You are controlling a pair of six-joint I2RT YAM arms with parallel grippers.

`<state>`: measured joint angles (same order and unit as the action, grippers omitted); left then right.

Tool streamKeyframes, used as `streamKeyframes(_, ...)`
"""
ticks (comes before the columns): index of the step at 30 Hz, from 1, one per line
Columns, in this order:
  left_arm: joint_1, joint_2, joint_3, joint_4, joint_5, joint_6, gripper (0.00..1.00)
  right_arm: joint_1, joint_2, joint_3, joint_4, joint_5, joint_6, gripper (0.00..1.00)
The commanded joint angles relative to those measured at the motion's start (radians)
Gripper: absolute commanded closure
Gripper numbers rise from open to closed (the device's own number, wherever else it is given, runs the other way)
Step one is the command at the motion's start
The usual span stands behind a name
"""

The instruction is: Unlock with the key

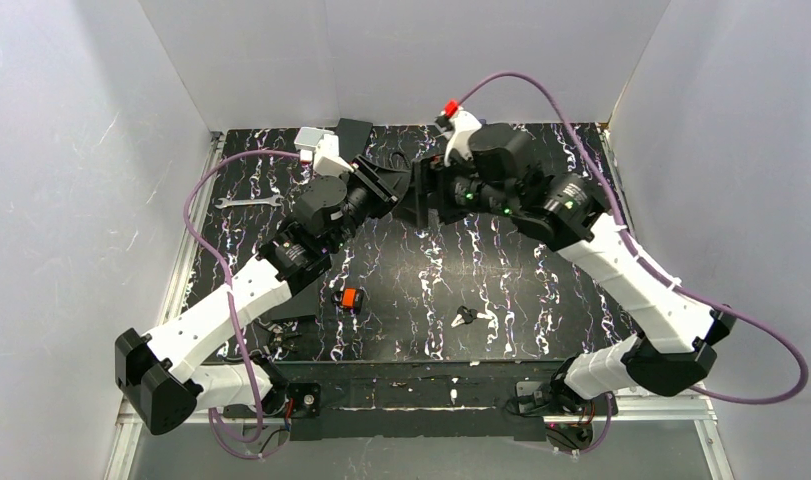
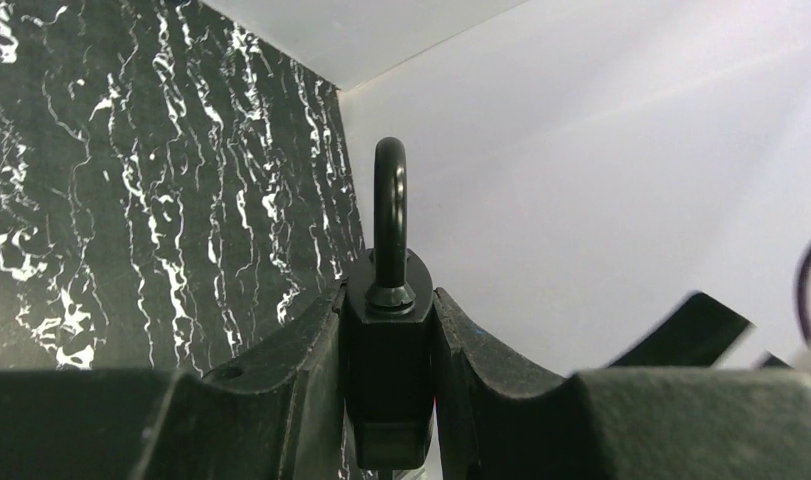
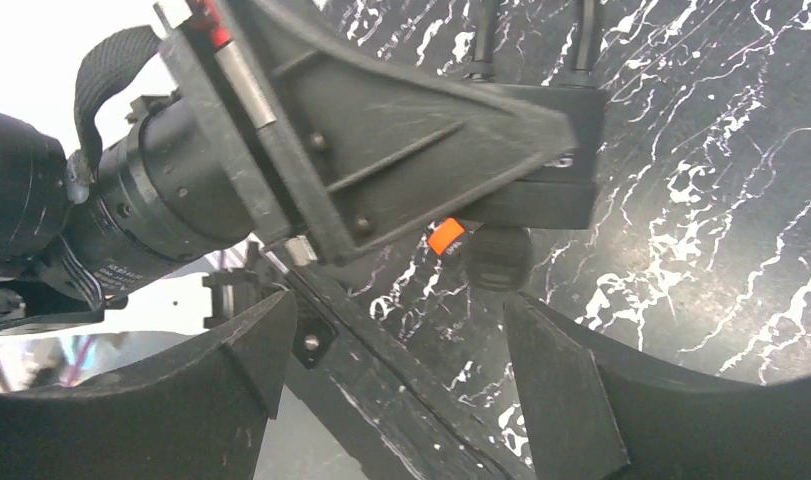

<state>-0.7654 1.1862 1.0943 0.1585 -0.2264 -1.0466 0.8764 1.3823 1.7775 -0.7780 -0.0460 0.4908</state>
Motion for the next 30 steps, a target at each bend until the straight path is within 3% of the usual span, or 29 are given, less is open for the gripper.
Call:
streamKeyframes(1, -0.011, -0.022, 0.072, 0.029, -0.077, -0.046, 1.0, 0.083, 0.038, 0.077, -0.093, 0.239, -0.061, 0.18)
streamKeyframes(9, -0.011, -0.034, 0.078, 0.004, -0.094, -0.056, 1.0, 0.09, 0.038, 0.072, -0.095, 0.347, -0.07, 0.26)
streamKeyframes(30, -0.026, -0.043, 0.081, -0.003, -0.064, -0.087, 1.0, 0.09, 0.056, -0.018, 0.04, 0.34, -0.082, 0.38)
